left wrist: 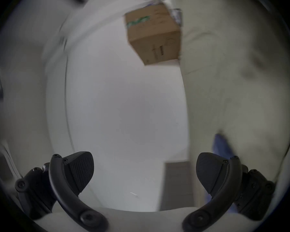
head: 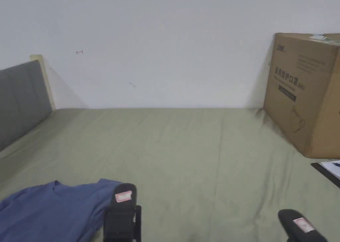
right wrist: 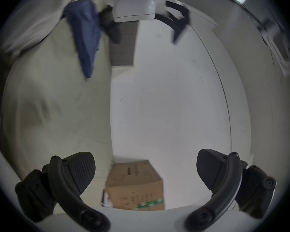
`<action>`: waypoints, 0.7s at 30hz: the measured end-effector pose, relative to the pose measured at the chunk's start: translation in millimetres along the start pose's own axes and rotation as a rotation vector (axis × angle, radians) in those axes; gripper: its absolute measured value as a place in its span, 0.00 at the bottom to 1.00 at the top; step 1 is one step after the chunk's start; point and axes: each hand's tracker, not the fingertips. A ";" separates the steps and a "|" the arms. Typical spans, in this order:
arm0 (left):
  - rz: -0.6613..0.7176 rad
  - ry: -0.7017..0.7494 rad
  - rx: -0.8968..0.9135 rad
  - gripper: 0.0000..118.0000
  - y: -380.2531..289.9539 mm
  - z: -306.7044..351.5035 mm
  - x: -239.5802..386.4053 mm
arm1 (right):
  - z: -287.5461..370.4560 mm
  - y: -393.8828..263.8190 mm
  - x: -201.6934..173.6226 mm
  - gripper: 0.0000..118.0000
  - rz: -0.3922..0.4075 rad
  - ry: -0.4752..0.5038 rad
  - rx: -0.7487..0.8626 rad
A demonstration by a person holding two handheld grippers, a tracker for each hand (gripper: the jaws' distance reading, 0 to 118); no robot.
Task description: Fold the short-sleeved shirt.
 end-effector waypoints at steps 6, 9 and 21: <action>0.932 0.007 -0.111 1.00 -2.3 -6.0 -71.9 | -24.6 -24.8 82.1 1.00 -1.292 -0.197 -0.334; 1.629 -0.194 -0.098 1.00 -35.9 -0.6 -95.3 | -19.8 -60.0 90.7 1.00 -1.936 -0.225 -0.437; 1.419 -0.037 -0.082 1.00 -14.1 7.0 -84.1 | -18.1 -10.4 78.1 1.00 -1.341 -0.196 -0.294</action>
